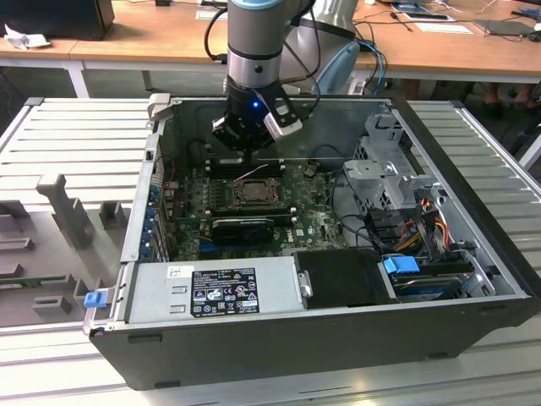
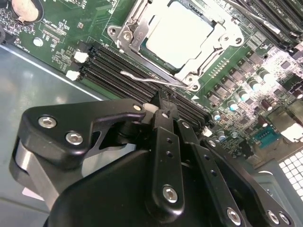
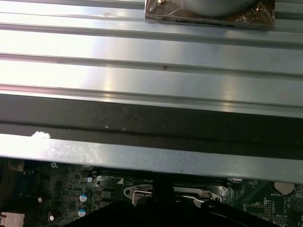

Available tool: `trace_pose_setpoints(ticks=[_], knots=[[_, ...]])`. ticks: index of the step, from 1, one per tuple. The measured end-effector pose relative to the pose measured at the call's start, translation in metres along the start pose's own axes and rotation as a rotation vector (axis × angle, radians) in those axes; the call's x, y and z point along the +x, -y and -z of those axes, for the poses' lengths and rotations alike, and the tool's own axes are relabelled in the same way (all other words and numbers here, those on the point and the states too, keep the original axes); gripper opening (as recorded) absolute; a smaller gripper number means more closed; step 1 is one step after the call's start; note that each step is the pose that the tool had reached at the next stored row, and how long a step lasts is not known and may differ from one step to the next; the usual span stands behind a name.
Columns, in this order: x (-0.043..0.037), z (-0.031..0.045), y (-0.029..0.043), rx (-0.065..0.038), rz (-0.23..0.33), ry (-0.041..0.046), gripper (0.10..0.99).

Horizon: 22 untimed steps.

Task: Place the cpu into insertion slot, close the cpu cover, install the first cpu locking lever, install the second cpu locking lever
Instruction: 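Install the first cpu locking lever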

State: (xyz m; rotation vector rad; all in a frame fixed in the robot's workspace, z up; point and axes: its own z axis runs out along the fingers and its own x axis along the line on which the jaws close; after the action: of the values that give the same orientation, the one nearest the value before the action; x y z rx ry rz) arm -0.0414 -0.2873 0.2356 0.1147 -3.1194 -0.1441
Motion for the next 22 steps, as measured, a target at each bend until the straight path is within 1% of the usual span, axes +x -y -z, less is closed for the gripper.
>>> trace_pose_setpoints(ticks=[6, 8, 11, 15, 17, 22], knots=[[-0.0051, -0.0005, 0.0003, -0.001, 0.001, 0.0002, 0.106], [-0.0085, -0.0031, 0.0005, 0.000, 0.001, -0.0001, 0.106], [-0.0112, -0.0057, 0.0009, -0.002, 0.000, 0.0007, 0.106], [-0.0113, -0.0063, 0.0009, -0.006, -0.004, 0.0157, 0.106], [-0.0114, -0.0073, 0.0010, -0.008, -0.005, 0.0215, 0.106], [-0.0114, -0.0109, 0.0014, -0.008, -0.006, 0.0231, 0.106]])
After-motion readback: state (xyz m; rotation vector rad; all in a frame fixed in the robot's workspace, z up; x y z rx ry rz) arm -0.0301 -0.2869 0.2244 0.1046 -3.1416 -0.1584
